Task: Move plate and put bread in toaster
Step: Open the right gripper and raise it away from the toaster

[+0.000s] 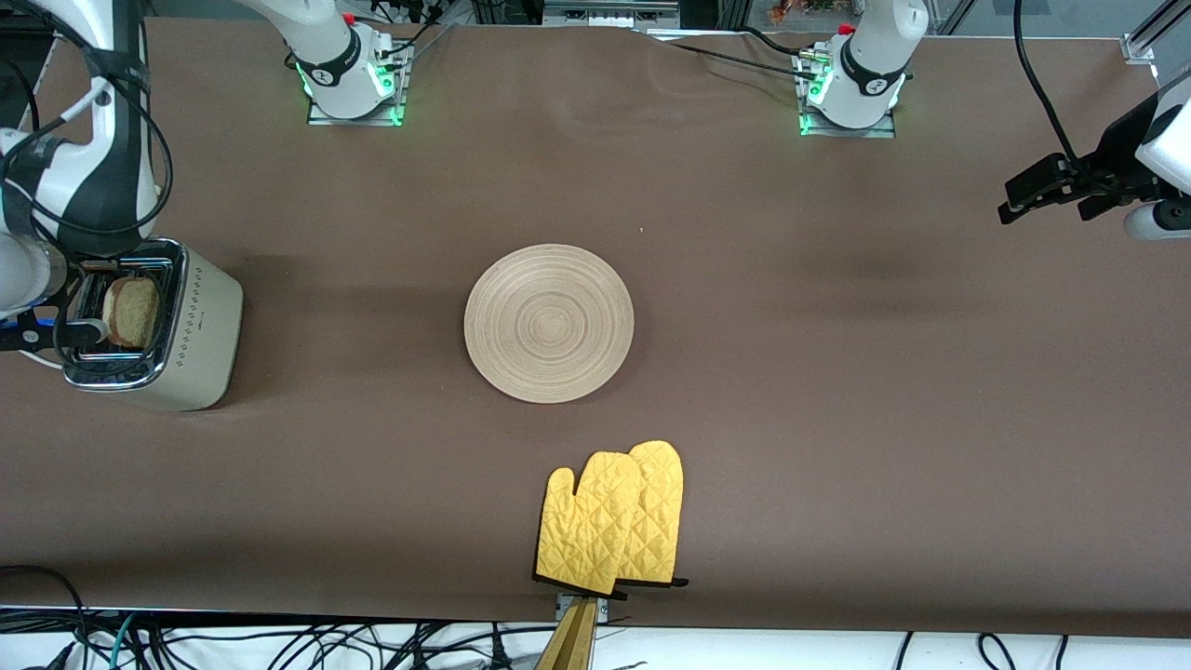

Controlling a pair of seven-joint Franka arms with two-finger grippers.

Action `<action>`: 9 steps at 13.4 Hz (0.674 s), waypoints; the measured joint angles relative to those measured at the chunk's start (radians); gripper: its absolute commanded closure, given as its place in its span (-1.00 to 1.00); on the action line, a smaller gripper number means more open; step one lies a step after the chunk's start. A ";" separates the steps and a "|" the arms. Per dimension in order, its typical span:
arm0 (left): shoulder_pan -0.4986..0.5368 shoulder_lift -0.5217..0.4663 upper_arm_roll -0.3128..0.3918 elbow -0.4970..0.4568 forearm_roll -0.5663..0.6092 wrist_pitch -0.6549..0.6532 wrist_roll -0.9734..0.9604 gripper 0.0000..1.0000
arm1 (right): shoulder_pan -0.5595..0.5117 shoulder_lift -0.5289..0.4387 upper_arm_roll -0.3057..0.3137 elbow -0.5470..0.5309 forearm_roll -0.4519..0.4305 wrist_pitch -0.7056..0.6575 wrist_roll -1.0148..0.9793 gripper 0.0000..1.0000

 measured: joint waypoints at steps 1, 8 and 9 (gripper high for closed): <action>0.000 0.000 0.000 0.000 0.000 0.000 0.000 -1.00 | -0.038 -0.033 0.061 0.001 0.013 0.003 0.001 -1.00; 0.000 0.000 0.000 0.000 0.000 0.000 0.000 -1.00 | -0.393 -0.264 0.417 -0.039 0.381 0.070 0.085 -1.00; 0.000 0.000 0.000 0.000 0.000 0.000 0.000 -1.00 | -0.414 -0.293 0.448 -0.064 0.376 0.084 0.106 -1.00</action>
